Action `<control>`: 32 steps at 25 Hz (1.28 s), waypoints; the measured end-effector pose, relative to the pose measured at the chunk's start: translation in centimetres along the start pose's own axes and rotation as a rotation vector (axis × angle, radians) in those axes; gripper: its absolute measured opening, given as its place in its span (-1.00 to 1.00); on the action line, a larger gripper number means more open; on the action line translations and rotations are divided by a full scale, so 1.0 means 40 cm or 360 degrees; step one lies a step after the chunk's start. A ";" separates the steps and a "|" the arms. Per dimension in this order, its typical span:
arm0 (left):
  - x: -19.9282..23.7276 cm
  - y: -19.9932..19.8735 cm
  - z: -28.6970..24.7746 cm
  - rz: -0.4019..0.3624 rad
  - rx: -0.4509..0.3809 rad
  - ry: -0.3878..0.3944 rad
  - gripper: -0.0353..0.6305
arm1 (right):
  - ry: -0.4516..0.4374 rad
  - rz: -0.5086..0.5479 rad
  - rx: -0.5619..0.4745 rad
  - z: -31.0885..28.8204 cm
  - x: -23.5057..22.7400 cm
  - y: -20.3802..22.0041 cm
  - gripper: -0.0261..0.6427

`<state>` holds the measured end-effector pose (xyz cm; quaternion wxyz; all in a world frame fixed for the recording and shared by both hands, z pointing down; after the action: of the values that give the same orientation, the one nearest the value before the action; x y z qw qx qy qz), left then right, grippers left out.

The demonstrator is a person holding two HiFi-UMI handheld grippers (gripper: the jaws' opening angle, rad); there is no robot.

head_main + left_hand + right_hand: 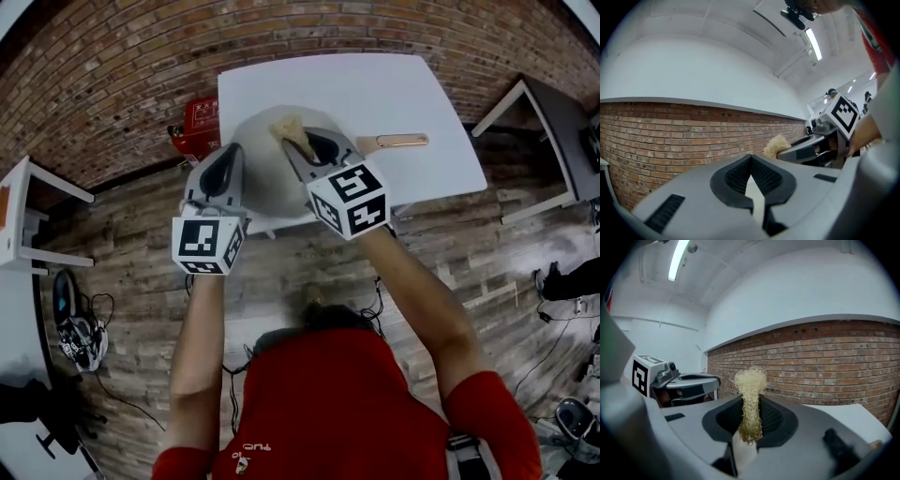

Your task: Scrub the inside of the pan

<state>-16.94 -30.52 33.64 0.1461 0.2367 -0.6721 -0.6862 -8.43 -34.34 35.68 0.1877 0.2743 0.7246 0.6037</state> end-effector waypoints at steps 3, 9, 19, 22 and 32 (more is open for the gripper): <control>0.025 0.019 -0.047 0.0003 0.0030 -0.0020 -0.86 | -0.0041 0.0042 0.0079 -0.057 -0.015 0.020 -0.67; 0.078 0.062 -0.095 0.0021 0.0071 -0.0042 -0.86 | -0.0047 0.0053 0.0282 -0.160 -0.032 0.086 -0.66; 0.156 0.117 -0.155 0.0016 0.0102 0.0017 -0.86 | -0.0029 0.0115 0.0613 -0.306 -0.023 0.220 -0.66; 0.177 0.155 -0.174 0.0015 0.0126 0.0043 -0.86 | -0.0020 0.0149 0.0693 -0.346 -0.018 0.264 -0.66; 0.233 0.228 -0.160 0.0122 0.0154 0.0032 -0.86 | -0.0094 0.0320 0.0981 -0.416 0.038 0.382 -0.66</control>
<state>-22.55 -41.31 41.59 0.1673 0.2244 -0.7117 -0.6443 -17.07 -44.40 54.03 0.0563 0.4059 0.8369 0.3630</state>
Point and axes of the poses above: the fingertips, and each gripper's own axes: z backward along the fingers, x to its left, y out of its underside, the point moved 1 cm from there along z, backward along the fingers, and after that the axes turned 12 degrees about y, right-handed, at the moved point
